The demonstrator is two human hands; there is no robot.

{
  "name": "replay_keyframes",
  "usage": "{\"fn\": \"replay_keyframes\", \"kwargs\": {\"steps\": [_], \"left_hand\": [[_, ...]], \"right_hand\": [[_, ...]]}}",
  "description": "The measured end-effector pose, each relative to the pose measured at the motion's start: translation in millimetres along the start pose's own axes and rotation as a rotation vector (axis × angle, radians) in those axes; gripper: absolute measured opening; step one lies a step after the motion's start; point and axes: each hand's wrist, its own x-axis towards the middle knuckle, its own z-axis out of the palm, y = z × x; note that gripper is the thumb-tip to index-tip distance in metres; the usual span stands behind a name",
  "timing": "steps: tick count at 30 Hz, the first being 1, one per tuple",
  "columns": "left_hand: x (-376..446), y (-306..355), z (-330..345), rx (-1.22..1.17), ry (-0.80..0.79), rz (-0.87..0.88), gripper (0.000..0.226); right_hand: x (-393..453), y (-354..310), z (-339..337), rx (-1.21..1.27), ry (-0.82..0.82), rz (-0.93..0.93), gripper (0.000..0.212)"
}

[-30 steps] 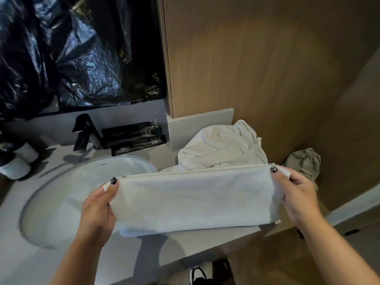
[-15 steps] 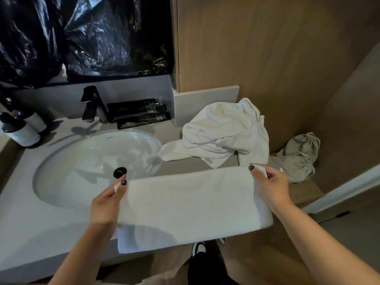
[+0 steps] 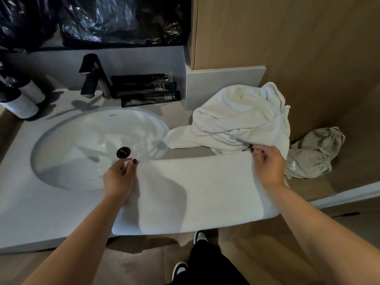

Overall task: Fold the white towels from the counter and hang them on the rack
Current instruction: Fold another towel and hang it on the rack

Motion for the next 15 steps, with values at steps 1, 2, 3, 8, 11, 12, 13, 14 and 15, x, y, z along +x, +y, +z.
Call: {"fn": "replay_keyframes", "kwargs": {"steps": [1, 2, 3, 8, 11, 12, 13, 14, 15], "left_hand": [[3.3, 0.5, 1.1, 0.063, -0.005, -0.005, 0.031], [5.3, 1.4, 1.2, 0.142, -0.010, 0.002, 0.035], [6.6, 1.3, 1.1, 0.238, -0.001, 0.045, 0.038], [-25.9, 8.5, 15.7, 0.390, 0.083, 0.646, 0.041], [-56.3, 7.4, 43.6, 0.488, -0.185, 0.836, 0.051], [-59.8, 2.8, 51.8, 0.542, -0.247, 0.840, 0.055], [-59.6, -2.1, 57.2, 0.590, -0.281, 0.818, 0.058], [-58.5, -5.5, 59.8, 0.623, -0.301, 0.786, 0.061], [-56.2, -8.5, 61.1, 0.653, -0.311, 0.764, 0.064]], "right_hand": [[-1.7, 3.1, 2.3, -0.036, -0.014, 0.006, 0.018], [-4.4, 5.8, 4.1, -0.081, -0.017, 0.008, 0.019], [-7.6, 6.9, 5.4, -0.140, -0.001, -0.005, 0.020], [-47.3, -29.3, 19.4, -0.266, -0.042, -0.352, 0.050], [-92.9, -52.8, 51.0, -0.303, -0.314, -0.633, 0.054], [-104.9, -56.2, 62.1, -0.358, -0.399, -0.649, 0.054], [-112.8, -58.6, 71.5, -0.418, -0.464, -0.633, 0.053], [-117.4, -59.6, 77.8, -0.480, -0.514, -0.598, 0.053], [-118.5, -58.8, 80.6, -0.533, -0.547, -0.567, 0.056]]}}
